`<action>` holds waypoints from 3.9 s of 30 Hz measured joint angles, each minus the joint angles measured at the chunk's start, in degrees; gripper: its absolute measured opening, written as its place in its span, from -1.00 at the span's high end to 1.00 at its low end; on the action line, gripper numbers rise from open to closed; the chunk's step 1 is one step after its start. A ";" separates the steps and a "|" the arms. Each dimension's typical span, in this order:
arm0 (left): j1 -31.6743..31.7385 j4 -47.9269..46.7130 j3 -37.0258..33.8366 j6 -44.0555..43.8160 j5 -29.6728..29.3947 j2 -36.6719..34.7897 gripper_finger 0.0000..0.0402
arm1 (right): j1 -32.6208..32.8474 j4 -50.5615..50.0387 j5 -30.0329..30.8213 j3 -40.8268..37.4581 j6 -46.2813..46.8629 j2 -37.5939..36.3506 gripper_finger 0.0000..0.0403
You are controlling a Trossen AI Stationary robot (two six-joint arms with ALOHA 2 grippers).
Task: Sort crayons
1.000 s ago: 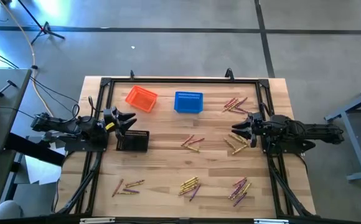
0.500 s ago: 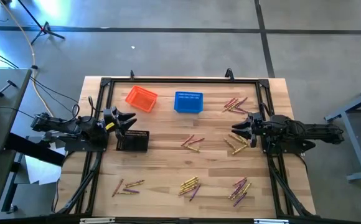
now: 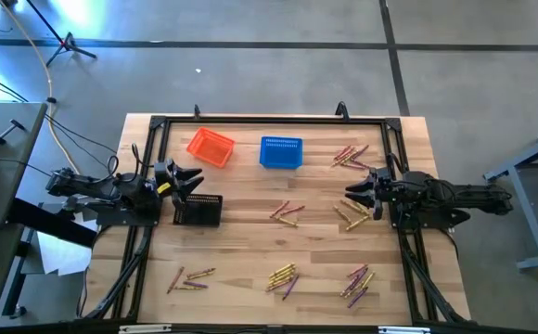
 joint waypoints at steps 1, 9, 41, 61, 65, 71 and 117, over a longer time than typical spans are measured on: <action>0.00 -0.01 0.02 0.00 -0.01 -0.01 0.23 | -0.01 0.00 0.00 -0.01 -0.01 -0.01 0.42; -0.02 0.00 0.02 0.00 -0.02 0.00 0.23 | 0.00 -0.01 0.00 -0.01 0.00 0.00 0.42; 0.00 -0.02 0.00 0.00 -0.02 0.00 0.23 | -0.01 0.00 0.00 -0.01 0.00 0.00 0.42; 0.00 0.00 0.01 0.00 0.00 -0.02 0.23 | 0.00 0.15 3.11 0.00 -0.52 0.00 0.42; 0.00 -0.02 0.00 0.00 0.00 -0.02 0.23 | -0.01 0.22 4.14 0.01 -0.08 0.00 0.42; -0.01 -0.02 0.02 0.00 -0.02 -0.02 0.23 | -0.02 0.64 9.75 0.00 -3.63 0.00 0.42; -0.01 -0.02 0.00 0.00 -0.02 0.00 0.23 | -0.02 1.08 31.74 0.01 -8.92 0.00 0.42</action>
